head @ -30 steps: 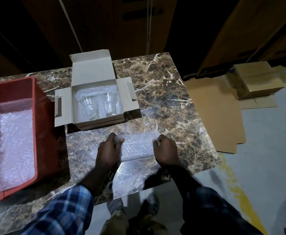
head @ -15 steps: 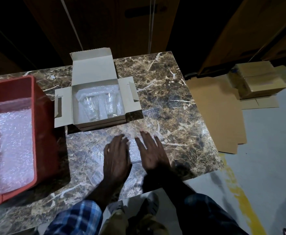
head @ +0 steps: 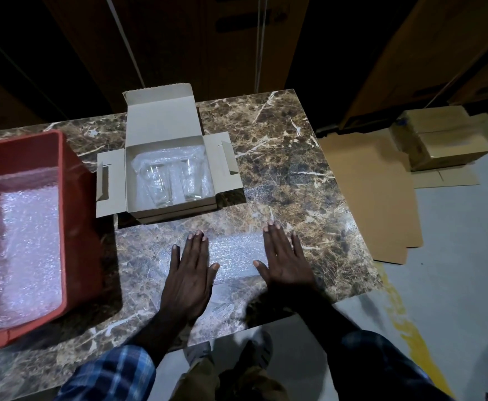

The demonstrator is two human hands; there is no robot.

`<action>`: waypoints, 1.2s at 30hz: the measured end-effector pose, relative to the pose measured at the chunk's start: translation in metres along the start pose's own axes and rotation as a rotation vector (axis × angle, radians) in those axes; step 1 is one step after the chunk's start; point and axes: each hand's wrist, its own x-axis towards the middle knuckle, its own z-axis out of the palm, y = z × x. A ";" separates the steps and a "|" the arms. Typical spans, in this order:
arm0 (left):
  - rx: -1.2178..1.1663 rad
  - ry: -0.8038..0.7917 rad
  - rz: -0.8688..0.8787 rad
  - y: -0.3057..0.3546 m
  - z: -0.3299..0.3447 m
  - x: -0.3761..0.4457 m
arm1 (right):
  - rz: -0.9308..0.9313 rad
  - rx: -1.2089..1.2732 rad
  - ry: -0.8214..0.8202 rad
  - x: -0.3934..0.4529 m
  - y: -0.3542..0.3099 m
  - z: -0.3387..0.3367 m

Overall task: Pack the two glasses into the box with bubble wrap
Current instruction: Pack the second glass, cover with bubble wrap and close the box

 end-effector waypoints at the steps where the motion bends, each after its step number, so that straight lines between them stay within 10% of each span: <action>1: 0.008 0.034 0.041 0.002 -0.002 -0.002 | -0.099 -0.018 0.060 -0.001 0.000 0.001; 6: -0.018 0.114 0.342 0.013 0.005 -0.012 | -0.353 0.131 0.187 -0.009 -0.006 0.014; 13: -0.122 0.161 0.320 0.004 -0.001 -0.005 | -0.366 0.223 0.289 0.000 -0.004 0.009; 25: -1.162 0.090 -0.507 0.021 -0.054 0.020 | 0.187 0.754 0.085 0.026 -0.005 -0.039; 32: -1.484 0.117 -0.723 0.026 -0.037 0.024 | 0.331 0.785 0.140 0.030 -0.010 -0.035; 36: -1.270 0.141 -0.719 0.017 -0.023 0.029 | 0.286 0.755 0.221 0.033 -0.015 -0.033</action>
